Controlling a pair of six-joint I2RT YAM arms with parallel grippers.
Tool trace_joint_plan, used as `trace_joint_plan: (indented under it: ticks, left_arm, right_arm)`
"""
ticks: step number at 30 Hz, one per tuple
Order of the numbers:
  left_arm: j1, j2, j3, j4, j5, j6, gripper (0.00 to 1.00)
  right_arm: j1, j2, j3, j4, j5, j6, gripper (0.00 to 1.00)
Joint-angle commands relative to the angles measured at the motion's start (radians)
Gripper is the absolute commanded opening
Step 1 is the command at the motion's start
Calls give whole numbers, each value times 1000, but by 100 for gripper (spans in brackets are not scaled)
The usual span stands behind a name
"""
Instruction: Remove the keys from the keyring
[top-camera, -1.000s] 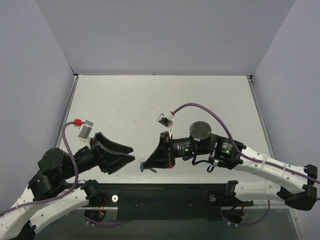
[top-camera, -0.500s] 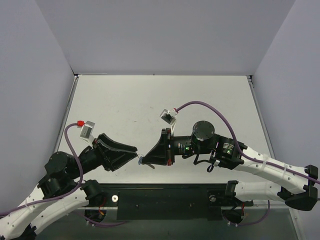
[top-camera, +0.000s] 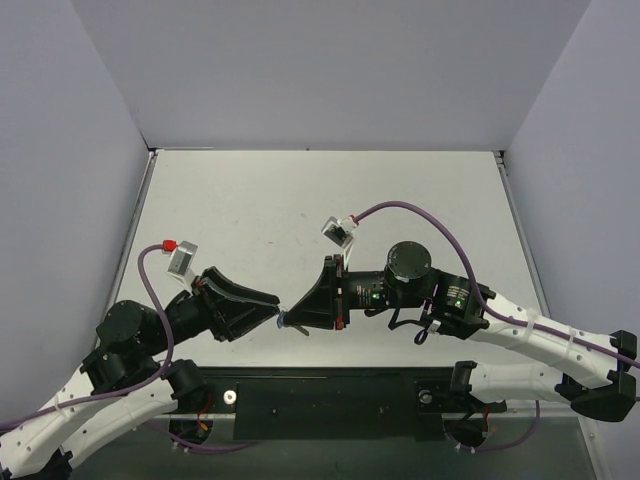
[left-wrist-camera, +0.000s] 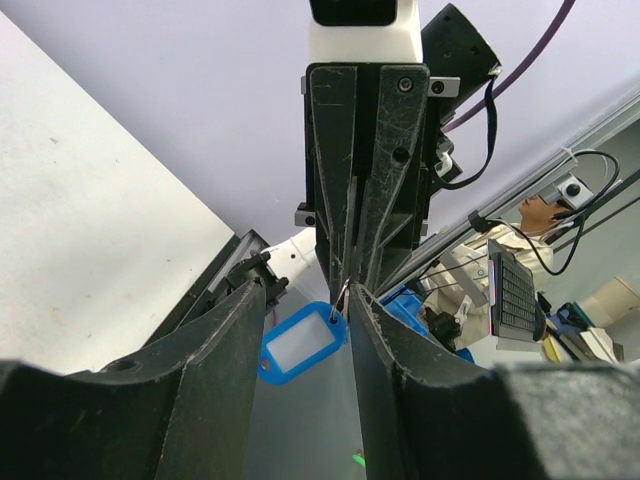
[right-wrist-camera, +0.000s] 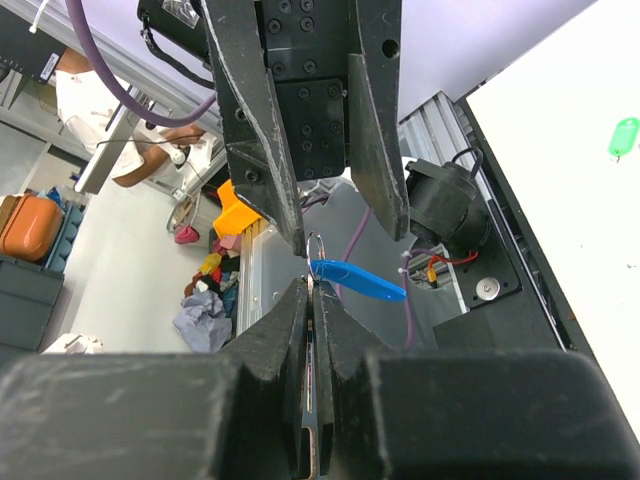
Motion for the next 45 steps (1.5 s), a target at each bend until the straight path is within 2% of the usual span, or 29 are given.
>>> trace_joint_plan:
  ticks: [1,12,21,25,26,28,32,37,45]
  left_arm:
    - [-2,7,-12,74,25,-21,48]
    - [-2,15,-27,151,29,-44,47]
    - [-2,19,-35,173,43,-52,37]
    - [-2,27,-43,194,49,-61,25]
    - [-2,30,-43,196,52,-63,13]
    - [-2,36,-40,193,52,-64,0]
    - [-2,38,-18,153,55,-41,0]
    - [-2,33,37,9,66,13,0]
    - [-2,53,97,-125,152,78,0]
  right_arm:
    - [-4,-20,31,77,5,-5,0]
    - [-2,-10,26,93,5,5,0]
    - [-2,-6,27,96,5,6,0]
    - [-1,-5,23,97,5,8,0]
    - [-1,-2,23,99,5,9,0]
    - [-1,-2,21,99,4,9,0]
    - [-2,0,23,88,-1,8,0]
    - [-2,-6,20,57,-12,2,0]
    - [-2,9,26,20,-33,-8,0]
